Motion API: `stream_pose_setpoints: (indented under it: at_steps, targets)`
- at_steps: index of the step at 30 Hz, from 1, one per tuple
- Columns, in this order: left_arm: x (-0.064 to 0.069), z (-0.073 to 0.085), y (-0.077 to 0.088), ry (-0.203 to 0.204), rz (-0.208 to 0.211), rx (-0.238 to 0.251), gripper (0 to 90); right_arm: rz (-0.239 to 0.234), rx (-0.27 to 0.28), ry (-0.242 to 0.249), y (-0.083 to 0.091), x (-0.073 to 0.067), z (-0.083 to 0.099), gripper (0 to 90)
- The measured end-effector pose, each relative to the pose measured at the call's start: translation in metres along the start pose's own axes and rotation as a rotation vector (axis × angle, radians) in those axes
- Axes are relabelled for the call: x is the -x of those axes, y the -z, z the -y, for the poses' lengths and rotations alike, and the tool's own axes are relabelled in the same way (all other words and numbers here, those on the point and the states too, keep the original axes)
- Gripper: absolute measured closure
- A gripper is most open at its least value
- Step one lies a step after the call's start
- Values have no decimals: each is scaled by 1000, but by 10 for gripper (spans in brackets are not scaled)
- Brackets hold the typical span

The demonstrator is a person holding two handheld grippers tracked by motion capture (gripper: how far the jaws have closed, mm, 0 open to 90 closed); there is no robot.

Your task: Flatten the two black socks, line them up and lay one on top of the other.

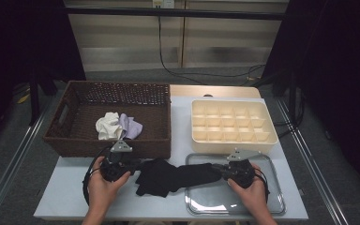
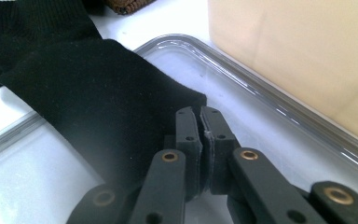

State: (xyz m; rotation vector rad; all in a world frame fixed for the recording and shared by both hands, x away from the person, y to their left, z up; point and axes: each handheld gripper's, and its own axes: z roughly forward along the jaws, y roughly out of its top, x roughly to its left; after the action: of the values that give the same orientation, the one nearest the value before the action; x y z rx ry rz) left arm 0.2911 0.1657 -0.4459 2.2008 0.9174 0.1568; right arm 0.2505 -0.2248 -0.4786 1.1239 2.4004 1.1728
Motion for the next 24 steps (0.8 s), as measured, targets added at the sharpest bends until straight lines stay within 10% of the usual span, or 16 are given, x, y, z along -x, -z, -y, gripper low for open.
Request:
stream_pose_setpoints:
  at_steps: [7, 17, 24]
  targets:
    - [1, -1, -20, -5, 16, -61, 668, 19, -18, 12, 1, 2, 1, 861]
    - [3, -5, -15, 6, 38, -86, 814, 31, -14, -1, 4, 4, 4, 860]
    - [8, 1, 4, 20, 56, -47, 571, 40, -18, 4, 4, 4, 5, 841]
